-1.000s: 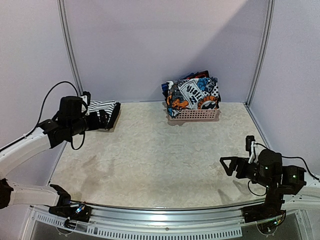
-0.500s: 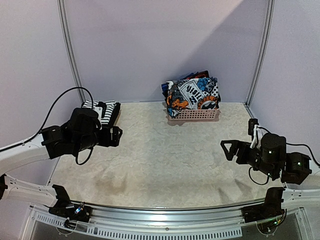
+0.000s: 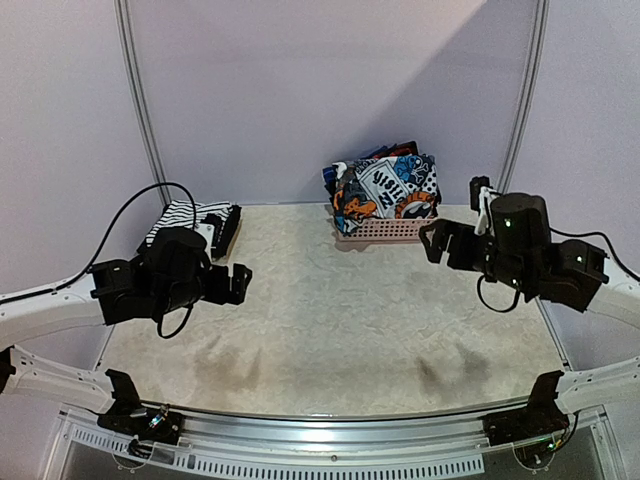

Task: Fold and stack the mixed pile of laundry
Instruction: Pick up the crumpled shorts from the bin.

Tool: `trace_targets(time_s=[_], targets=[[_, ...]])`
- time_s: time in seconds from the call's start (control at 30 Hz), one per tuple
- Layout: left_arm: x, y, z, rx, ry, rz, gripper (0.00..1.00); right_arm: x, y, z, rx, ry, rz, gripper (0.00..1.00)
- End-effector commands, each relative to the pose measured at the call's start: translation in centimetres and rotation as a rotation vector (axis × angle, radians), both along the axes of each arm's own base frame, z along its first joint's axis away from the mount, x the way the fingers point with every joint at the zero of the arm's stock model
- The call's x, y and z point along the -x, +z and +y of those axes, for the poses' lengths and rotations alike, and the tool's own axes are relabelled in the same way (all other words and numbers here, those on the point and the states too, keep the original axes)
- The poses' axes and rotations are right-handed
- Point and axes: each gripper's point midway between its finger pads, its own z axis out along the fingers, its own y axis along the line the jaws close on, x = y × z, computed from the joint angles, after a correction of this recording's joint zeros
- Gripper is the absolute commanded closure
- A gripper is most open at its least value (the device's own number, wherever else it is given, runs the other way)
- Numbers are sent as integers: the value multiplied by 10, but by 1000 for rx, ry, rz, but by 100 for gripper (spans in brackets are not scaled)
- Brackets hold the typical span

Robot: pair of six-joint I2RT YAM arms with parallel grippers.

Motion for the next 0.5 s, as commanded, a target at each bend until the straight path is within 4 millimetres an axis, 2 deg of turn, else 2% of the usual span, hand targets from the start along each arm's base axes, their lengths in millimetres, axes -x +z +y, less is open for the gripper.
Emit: trace_targets(time_s=[0.0, 0.1, 0.2, 0.3, 0.33, 0.47], targets=[[3, -9, -7, 22, -18, -1, 0, -27, 12, 7, -4, 31, 31, 1], [4, -12, -8, 21, -22, 2, 0, -47, 26, 14, -28, 33, 27, 1], [5, -16, -7, 21, -20, -2, 0, -71, 28, 25, -47, 54, 49, 2], [5, -20, -5, 15, -16, -6, 0, -100, 24, 32, -65, 62, 83, 4], [6, -22, -5, 16, -17, -7, 0, -110, 31, 30, -80, 56, 79, 4], [8, -24, -4, 25, -21, -14, 1, -152, 21, 34, -103, 38, 115, 7]])
